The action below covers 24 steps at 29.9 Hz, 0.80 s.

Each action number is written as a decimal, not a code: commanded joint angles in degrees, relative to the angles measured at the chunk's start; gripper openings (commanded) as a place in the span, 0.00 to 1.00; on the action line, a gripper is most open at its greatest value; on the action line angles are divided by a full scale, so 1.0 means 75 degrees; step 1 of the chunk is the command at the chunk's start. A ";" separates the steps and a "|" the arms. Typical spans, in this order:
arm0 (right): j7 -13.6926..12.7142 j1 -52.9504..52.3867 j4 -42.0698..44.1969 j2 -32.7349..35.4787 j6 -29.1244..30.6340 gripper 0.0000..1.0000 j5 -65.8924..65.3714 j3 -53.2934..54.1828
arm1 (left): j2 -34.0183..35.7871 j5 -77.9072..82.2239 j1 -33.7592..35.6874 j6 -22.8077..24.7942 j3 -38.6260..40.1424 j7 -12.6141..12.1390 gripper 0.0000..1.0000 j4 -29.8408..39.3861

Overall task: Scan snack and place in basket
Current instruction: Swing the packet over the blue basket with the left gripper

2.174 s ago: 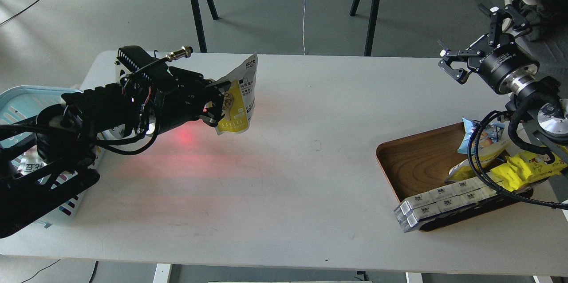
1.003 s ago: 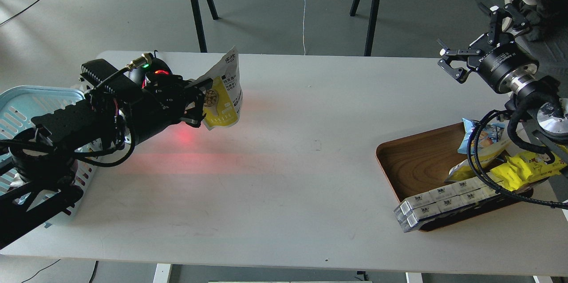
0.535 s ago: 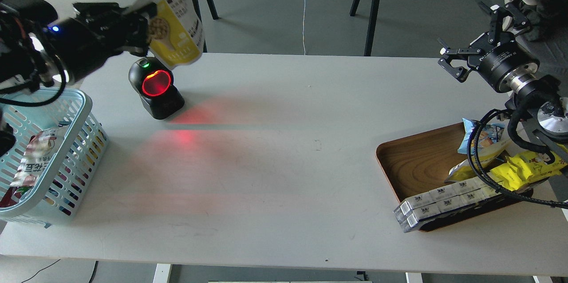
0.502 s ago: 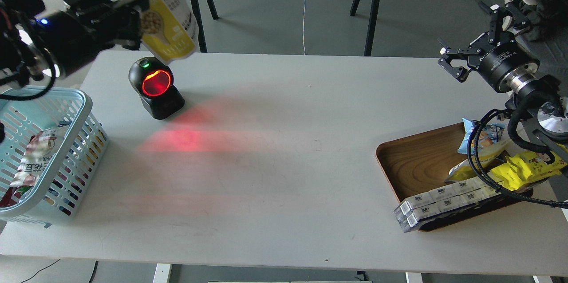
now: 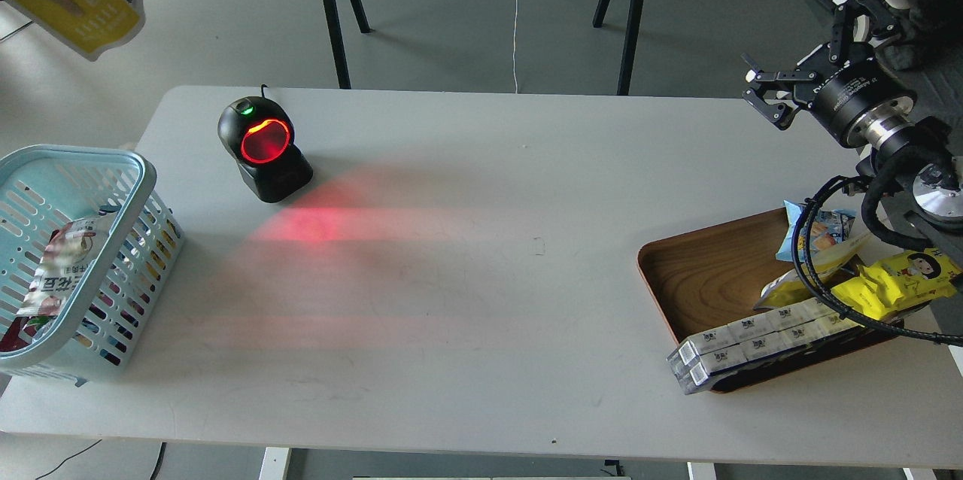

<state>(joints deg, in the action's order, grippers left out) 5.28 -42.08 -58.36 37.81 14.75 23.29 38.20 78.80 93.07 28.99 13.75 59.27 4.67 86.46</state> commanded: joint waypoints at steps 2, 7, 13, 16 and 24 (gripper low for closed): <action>-0.0001 -0.0015 0.0000 -0.0002 0.0013 0.98 0.0000 0.0004 | 0.0777 -0.0081 -0.0034 -0.0017 -0.0612 0.0747 0.01 -0.0336; -0.0001 -0.0015 -0.0011 -0.0002 0.0013 0.98 0.0000 0.0051 | 0.1633 -0.0432 -0.0034 -0.0403 -0.1900 0.1545 0.01 -0.0419; -0.0001 -0.0003 0.0000 -0.0002 0.0013 0.98 0.0000 0.0051 | 0.2196 -0.0503 -0.0022 -0.1726 -0.3799 0.1920 0.01 -0.0419; -0.0001 -0.0003 -0.0011 -0.0002 0.0013 0.98 0.0000 0.0051 | 0.2349 -0.0702 -0.0022 -0.2278 -0.4444 0.2014 0.01 -0.0418; -0.0001 -0.0003 -0.0011 -0.0025 0.0013 0.98 -0.0011 0.0039 | 0.2361 -0.0984 -0.0022 -0.3473 -0.5932 0.2096 0.01 -0.0418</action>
<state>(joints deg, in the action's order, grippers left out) 5.27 -42.10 -58.41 37.64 14.86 23.29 38.58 96.64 85.91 28.84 -9.13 18.79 20.18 83.35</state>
